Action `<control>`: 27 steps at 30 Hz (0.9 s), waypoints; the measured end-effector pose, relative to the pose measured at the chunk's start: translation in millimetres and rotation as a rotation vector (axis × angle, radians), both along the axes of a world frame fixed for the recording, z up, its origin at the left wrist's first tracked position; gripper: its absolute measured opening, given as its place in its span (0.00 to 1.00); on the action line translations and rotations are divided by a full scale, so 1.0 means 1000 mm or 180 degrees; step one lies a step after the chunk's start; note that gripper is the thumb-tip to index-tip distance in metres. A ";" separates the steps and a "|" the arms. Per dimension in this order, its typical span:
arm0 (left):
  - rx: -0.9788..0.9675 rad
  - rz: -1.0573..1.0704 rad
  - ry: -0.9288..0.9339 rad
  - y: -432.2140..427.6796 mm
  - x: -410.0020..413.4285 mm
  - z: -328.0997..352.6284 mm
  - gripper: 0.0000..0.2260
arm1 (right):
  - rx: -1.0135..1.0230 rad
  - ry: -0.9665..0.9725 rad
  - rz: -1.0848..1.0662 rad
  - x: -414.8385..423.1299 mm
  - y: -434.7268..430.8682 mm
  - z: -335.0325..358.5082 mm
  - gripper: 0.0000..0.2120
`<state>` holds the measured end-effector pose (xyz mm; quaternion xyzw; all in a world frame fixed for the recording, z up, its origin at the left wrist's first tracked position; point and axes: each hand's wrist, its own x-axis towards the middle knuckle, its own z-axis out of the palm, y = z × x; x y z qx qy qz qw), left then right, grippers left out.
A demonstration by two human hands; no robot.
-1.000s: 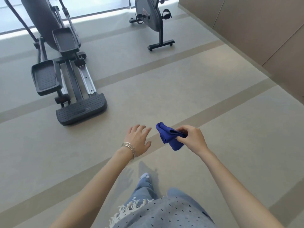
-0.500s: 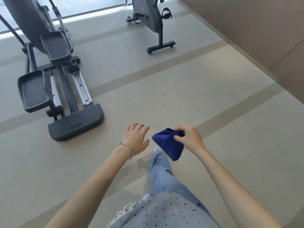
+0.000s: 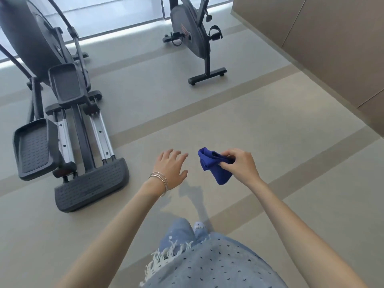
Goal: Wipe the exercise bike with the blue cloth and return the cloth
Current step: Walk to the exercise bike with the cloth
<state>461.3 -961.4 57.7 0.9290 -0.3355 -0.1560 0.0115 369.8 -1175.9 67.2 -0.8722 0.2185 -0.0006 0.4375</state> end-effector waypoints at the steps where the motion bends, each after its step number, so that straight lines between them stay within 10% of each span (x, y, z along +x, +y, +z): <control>1: 0.0013 0.0014 0.0000 -0.005 0.010 -0.001 0.26 | -0.0003 0.0011 -0.0017 0.008 -0.006 -0.001 0.08; 27: -0.0091 -0.0268 -0.0051 -0.144 0.405 -0.001 0.26 | 0.0006 0.0109 -0.0384 0.384 -0.134 -0.003 0.06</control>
